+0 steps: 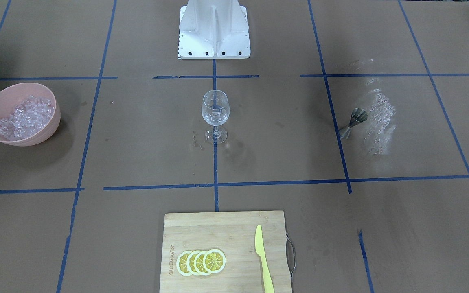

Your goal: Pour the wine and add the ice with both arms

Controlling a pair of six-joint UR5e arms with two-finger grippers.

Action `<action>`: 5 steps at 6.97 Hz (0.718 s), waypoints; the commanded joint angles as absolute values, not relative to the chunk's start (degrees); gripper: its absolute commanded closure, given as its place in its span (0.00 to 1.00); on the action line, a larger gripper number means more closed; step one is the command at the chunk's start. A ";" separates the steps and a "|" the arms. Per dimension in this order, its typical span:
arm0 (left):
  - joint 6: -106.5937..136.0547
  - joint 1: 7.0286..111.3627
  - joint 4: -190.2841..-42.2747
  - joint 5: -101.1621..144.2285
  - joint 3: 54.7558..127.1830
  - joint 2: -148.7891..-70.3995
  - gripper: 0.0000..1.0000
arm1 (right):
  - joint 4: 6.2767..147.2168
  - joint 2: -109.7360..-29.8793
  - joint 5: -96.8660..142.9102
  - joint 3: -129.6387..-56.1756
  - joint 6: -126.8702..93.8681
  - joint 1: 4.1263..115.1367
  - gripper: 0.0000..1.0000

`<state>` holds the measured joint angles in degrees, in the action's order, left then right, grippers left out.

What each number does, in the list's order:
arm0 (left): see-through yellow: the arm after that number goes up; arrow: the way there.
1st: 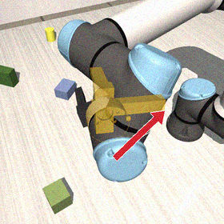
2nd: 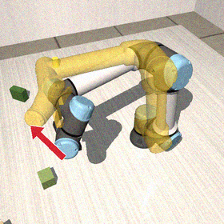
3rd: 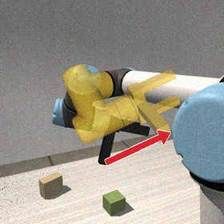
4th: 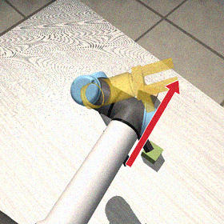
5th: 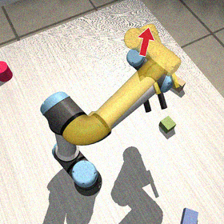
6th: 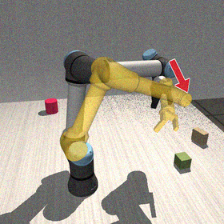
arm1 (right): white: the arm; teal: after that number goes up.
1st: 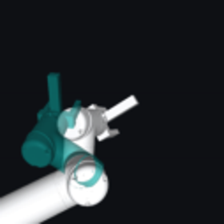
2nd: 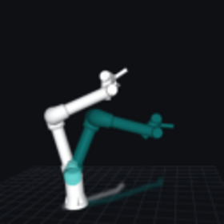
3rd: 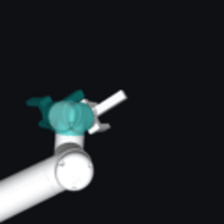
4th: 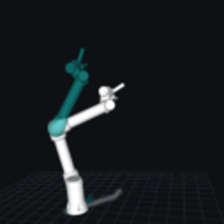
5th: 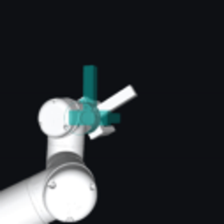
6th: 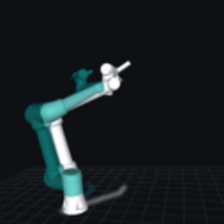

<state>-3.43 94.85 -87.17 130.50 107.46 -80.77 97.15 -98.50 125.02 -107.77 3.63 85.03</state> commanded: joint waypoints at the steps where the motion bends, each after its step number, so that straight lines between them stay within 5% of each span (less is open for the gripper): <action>1: -3.51 94.75 -87.10 130.52 107.40 -80.42 0.00 | 97.29 -100.55 128.83 -107.23 5.45 87.28 0.00; 5: -3.52 94.75 -87.10 130.52 107.40 -79.72 0.00 | 97.21 -100.63 129.99 -107.31 5.19 87.28 0.00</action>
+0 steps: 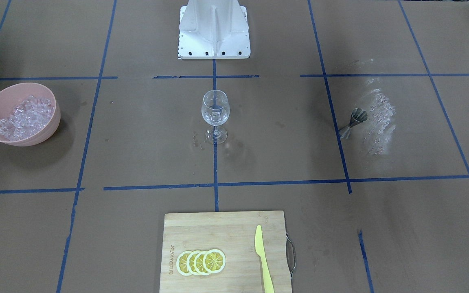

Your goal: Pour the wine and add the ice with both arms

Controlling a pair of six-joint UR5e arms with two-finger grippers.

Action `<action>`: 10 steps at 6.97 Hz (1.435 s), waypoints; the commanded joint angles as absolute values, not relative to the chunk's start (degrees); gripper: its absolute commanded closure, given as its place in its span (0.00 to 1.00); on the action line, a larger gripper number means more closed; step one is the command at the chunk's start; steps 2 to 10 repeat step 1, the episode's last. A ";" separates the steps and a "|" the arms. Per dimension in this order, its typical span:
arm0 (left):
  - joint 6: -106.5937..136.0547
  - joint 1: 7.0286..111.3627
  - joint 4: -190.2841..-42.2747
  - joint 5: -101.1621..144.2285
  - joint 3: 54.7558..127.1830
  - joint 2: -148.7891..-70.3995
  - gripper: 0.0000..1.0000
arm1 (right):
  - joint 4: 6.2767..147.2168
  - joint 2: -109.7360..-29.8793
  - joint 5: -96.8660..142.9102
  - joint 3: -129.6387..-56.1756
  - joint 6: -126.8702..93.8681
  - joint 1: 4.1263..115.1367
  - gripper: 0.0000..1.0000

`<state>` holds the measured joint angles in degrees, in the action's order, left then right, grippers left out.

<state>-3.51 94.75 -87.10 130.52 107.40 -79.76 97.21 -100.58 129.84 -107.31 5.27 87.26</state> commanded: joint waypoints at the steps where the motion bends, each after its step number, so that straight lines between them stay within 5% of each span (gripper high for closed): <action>1: -3.52 94.66 -87.10 130.52 107.40 -79.72 0.00 | 97.12 -100.63 129.90 -107.23 5.27 87.28 0.00; 10: -3.52 94.66 -87.10 130.52 107.40 -79.72 0.00 | 97.12 -100.63 129.90 -107.23 5.27 87.28 0.00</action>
